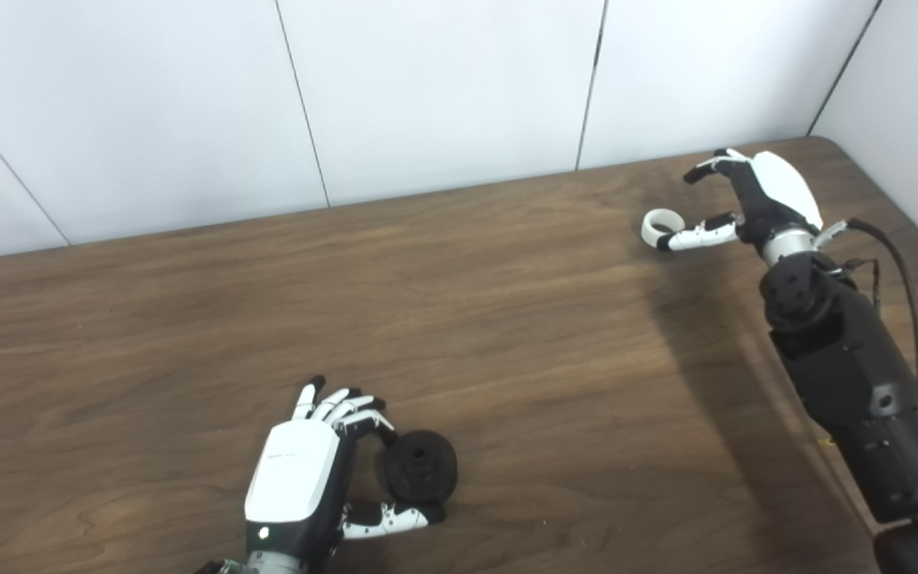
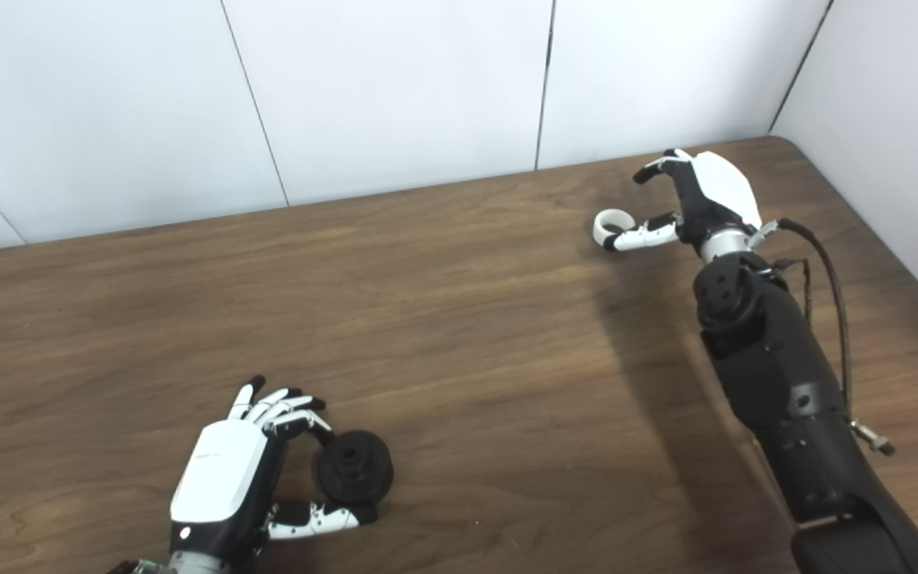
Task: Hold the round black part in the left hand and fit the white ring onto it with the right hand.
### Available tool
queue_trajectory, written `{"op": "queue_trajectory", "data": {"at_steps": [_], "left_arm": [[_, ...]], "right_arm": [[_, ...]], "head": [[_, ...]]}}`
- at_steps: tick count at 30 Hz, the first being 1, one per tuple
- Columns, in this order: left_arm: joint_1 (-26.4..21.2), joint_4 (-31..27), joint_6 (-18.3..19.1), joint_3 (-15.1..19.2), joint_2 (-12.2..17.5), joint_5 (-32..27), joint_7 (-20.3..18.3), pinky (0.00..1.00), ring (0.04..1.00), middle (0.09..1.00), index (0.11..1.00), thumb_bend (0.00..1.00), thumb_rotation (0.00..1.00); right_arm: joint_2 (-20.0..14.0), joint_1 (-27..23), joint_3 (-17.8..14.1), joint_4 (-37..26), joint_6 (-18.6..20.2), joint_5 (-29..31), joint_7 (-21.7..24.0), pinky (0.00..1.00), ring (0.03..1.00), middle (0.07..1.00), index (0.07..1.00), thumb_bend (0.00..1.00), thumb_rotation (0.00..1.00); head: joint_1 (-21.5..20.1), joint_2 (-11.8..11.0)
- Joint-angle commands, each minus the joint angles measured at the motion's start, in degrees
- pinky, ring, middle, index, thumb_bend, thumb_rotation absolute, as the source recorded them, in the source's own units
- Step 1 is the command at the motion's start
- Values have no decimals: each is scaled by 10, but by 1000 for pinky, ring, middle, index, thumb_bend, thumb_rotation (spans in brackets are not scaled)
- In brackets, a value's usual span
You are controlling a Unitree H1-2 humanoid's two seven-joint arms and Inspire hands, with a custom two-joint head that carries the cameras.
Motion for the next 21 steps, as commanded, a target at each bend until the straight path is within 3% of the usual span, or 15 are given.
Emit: {"op": "queue_trajectory", "data": {"at_steps": [1, 15, 21], "left_arm": [[23, 14, 16, -1, 16, 15, -32, 1000, 867, 775, 482, 523, 51], [25, 7, 20, 6, 16, 9, -41, 1000, 878, 780, 482, 522, 48], [23, 7, 21, 6, 16, 10, -44, 1000, 880, 782, 483, 522, 49]], "right_arm": [[-20, -37, 1, -4, 3, -3, 1, 917, 950, 936, 703, 832, 247], [-30, -86, 53, 50, 29, -13, 42, 939, 937, 917, 690, 853, 272], [-30, -92, 57, 61, 37, -26, 68, 958, 943, 915, 689, 842, 271]], "head": [[0, 0], [-2, 0], [-2, 0]]}}
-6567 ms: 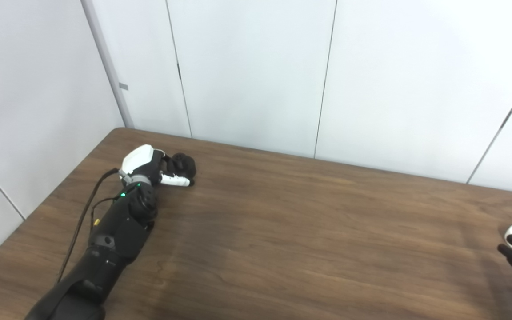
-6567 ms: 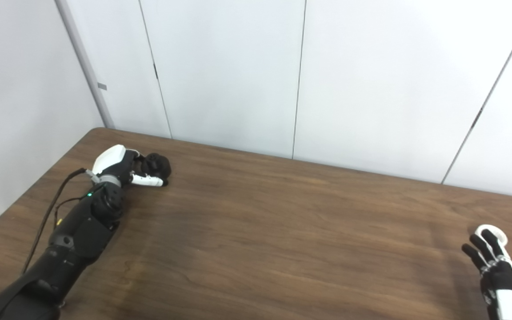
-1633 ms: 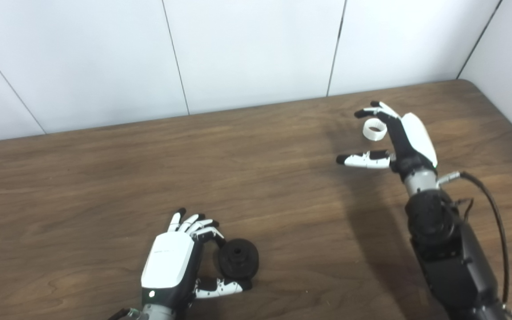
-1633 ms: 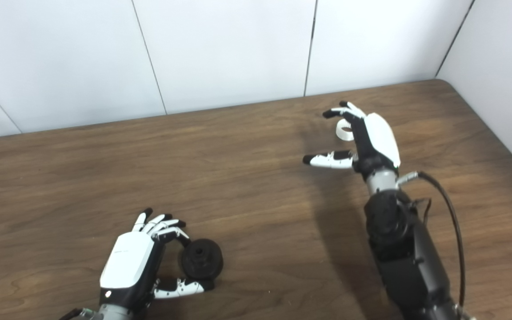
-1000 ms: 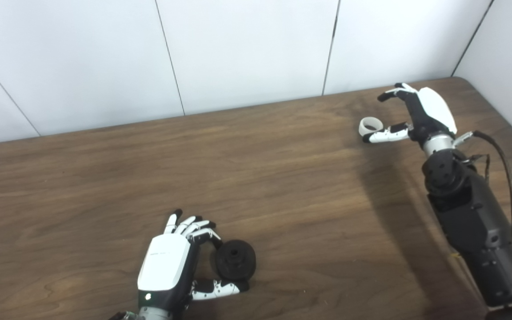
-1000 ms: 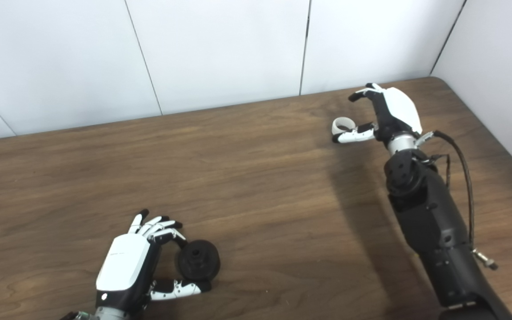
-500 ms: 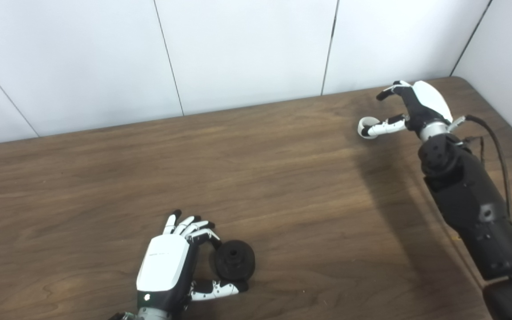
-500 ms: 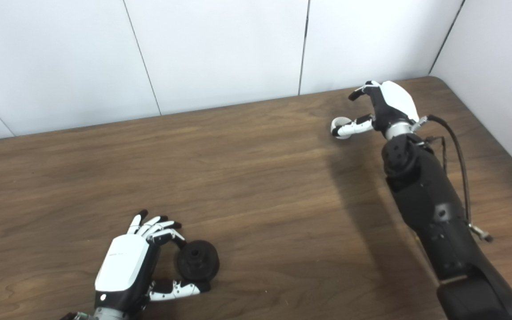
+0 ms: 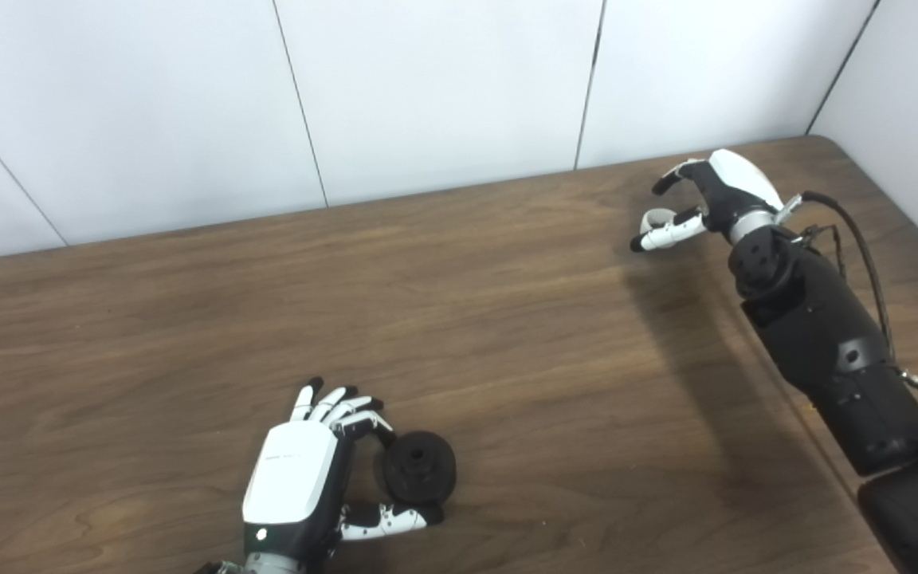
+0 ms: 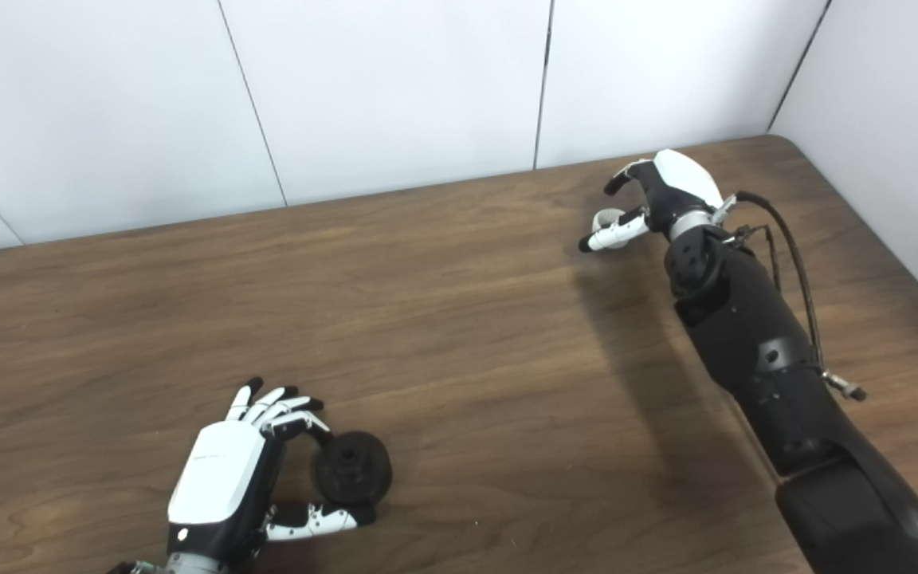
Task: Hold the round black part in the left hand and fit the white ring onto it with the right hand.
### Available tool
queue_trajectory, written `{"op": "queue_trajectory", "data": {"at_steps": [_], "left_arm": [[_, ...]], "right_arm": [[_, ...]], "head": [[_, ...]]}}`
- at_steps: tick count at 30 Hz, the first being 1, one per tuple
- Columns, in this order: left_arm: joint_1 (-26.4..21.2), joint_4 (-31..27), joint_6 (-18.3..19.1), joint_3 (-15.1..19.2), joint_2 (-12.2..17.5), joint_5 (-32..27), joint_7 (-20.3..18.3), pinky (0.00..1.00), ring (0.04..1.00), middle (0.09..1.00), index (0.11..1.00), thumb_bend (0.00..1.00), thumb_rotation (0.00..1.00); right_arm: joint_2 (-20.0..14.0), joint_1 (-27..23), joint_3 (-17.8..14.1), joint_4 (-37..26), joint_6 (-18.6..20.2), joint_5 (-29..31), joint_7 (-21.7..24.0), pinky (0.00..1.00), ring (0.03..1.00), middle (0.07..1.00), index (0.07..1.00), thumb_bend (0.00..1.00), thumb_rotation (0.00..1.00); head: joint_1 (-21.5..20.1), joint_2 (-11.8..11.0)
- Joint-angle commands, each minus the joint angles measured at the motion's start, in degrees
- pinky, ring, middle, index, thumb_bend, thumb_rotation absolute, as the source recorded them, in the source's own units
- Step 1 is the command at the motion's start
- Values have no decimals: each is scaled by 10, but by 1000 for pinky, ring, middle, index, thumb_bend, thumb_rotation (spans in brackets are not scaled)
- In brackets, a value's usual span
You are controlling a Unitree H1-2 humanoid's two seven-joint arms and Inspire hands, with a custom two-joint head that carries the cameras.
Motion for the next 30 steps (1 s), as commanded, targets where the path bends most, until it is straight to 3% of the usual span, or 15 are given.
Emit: {"op": "queue_trajectory", "data": {"at_steps": [1, 14, 30], "left_arm": [[20, 14, 17, 1, 16, 10, -36, 1000, 879, 782, 483, 522, 50], [18, 14, 16, 3, 17, 10, -35, 1000, 878, 778, 483, 523, 49], [16, 12, 13, 5, 19, 8, -36, 1000, 875, 776, 482, 523, 49]], "right_arm": [[-20, -32, -7, -8, 2, -17, 3, 959, 941, 913, 691, 841, 267], [-13, -38, -23, 21, 2, -48, 23, 956, 942, 913, 710, 821, 260], [-10, -39, -25, 20, 2, -40, 18, 987, 952, 923, 704, 805, 282]], "head": [[0, 1], [1, 0], [1, 1]]}}
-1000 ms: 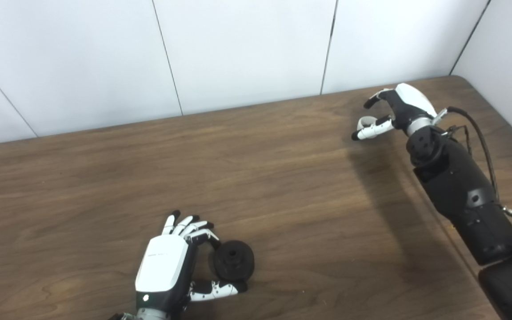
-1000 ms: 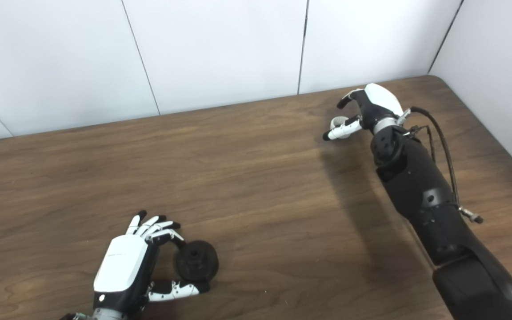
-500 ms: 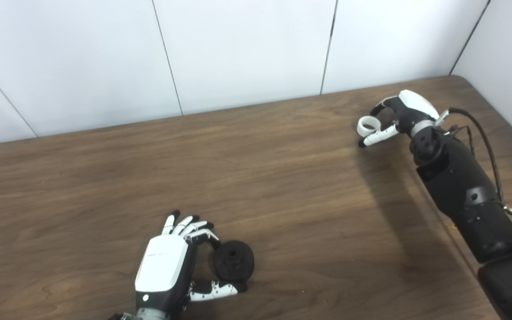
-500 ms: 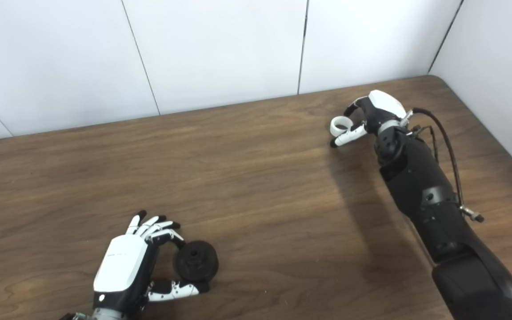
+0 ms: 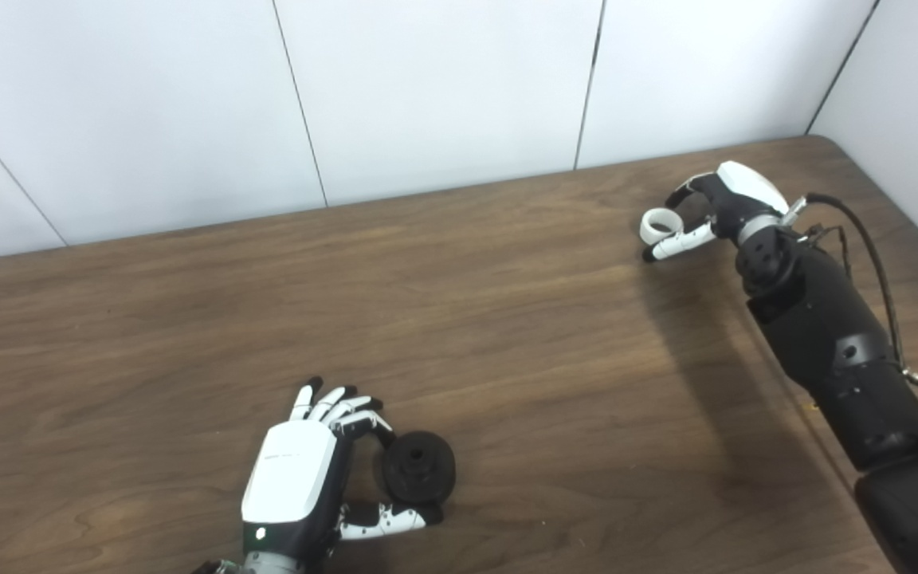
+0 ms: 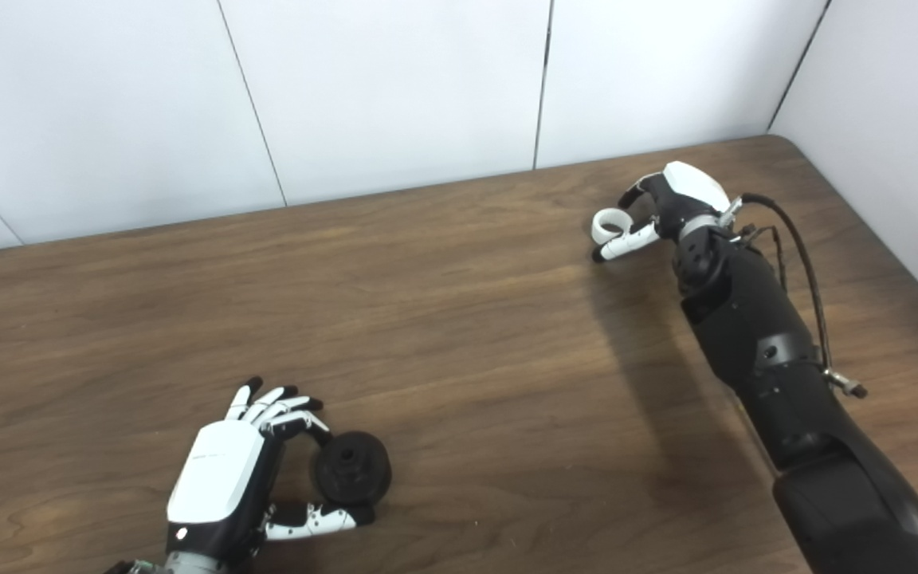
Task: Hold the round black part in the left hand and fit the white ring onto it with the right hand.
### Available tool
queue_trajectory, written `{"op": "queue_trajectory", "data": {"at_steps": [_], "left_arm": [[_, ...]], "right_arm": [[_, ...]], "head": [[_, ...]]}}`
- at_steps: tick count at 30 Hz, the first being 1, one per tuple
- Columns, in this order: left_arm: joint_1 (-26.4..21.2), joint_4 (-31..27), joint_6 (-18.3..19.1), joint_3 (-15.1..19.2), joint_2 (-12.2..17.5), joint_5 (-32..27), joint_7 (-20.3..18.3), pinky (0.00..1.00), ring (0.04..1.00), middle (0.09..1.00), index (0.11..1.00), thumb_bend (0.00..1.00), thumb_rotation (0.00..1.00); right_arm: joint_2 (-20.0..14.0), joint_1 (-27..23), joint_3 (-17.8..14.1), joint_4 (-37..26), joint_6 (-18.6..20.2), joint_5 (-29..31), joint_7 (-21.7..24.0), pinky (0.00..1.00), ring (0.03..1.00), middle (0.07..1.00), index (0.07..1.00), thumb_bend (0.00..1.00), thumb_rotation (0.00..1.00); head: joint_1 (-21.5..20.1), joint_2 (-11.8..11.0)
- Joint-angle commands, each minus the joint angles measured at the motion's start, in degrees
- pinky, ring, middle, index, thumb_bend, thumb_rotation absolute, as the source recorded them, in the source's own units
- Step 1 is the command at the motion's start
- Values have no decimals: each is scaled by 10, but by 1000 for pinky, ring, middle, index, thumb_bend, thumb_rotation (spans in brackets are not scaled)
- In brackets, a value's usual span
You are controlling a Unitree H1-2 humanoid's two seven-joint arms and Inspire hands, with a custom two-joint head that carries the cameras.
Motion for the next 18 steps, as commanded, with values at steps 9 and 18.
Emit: {"op": "queue_trajectory", "data": {"at_steps": [9, 18], "left_arm": [[17, 16, 13, 3, 17, 7, -31, 1000, 881, 779, 482, 523, 49], [17, 16, 15, 1, 15, 7, -32, 1000, 881, 779, 482, 523, 49]], "right_arm": [[-6, -33, -6, -13, 2, -9, -4, 988, 958, 924, 694, 785, 257], [-2, -29, -9, -12, 1, -2, -13, 1000, 966, 914, 553, 621, 176]], "head": [[1, 0], [1, 0]]}}
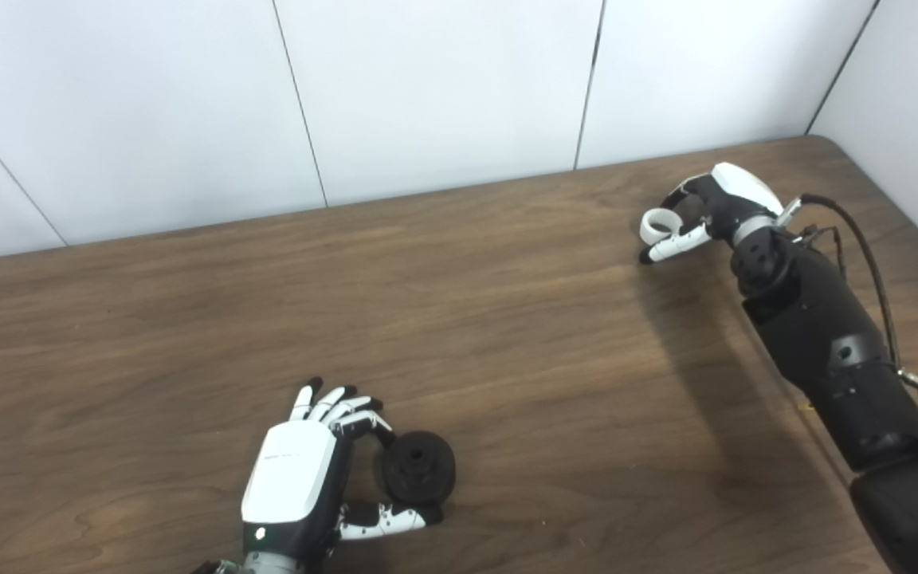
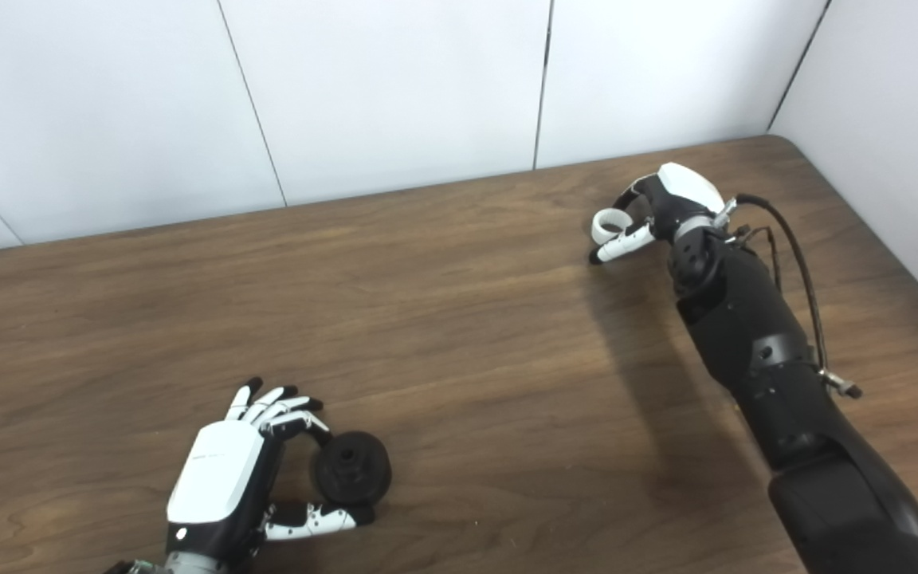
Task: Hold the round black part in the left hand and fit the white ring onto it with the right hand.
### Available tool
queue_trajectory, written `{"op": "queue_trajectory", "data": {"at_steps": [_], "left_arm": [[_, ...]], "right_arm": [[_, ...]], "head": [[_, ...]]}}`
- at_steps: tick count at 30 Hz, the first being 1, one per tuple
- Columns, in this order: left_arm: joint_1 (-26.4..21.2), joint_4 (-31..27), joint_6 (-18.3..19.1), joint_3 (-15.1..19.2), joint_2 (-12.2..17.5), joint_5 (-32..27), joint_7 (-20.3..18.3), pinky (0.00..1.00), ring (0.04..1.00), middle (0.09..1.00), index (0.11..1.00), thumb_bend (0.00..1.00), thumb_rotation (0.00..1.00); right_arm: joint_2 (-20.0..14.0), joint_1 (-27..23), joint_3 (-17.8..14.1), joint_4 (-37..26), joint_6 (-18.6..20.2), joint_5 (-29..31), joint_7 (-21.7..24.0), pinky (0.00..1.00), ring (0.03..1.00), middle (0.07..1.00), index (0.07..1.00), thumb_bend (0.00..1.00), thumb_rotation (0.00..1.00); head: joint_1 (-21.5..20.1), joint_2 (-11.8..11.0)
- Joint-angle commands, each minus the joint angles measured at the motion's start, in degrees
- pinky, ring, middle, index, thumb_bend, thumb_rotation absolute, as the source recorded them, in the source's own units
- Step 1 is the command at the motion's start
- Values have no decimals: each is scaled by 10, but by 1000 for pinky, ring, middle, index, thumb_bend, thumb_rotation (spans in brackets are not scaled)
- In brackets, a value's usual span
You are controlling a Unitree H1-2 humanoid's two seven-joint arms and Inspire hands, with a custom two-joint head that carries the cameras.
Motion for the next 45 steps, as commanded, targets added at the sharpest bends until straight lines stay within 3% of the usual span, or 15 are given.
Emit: {"op": "queue_trajectory", "data": {"at_steps": [1, 10, 17, 24, 36, 39, 45], "left_arm": [[17, 16, 15, 1, 15, 9, -32, 1000, 882, 779, 482, 523, 49], [16, 18, 12, 1, 16, 11, -28, 1000, 880, 777, 483, 523, 49], [14, 21, 9, 1, 15, 9, -23, 1000, 879, 778, 482, 523, 49], [16, 15, 13, 0, 15, 7, -31, 1000, 886, 783, 482, 522, 49], [15, 13, 16, -4, 8, 12, -35, 1000, 885, 780, 482, 523, 49], [14, 15, 17, -6, 4, 15, -34, 1000, 884, 778, 482, 523, 49], [14, 13, 23, -12, -3, 29, -36, 1000, 876, 773, 482, 524, 50]], "right_arm": [[-8, -28, -8, -12, 1, -1, -18, 1000, 964, 904, 522, 573, 160], [-14, -15, -6, -17, 0, 19, -41, 909, 923, 845, 487, 521, 131], [-30, -10, 12, -21, -7, 19, -36, 969, 945, 847, 487, 519, 130], [-45, 9, 35, -90, -27, 19, -15, 1000, 945, 851, 487, 520, 130], [-32, 28, 112, -309, -3, -19, 108, 1000, 924, 825, 485, 524, 134], [-18, 28, 127, -360, 1, -45, 162, 1000, 928, 828, 485, 524, 136], [12, 41, 142, -428, -1, -66, 228, 1000, 937, 834, 484, 524, 136]], "head": [[0, 1], [1, 1], [-1, 0], [1, 1], [17, 5], [22, 6], [29, 9]]}}
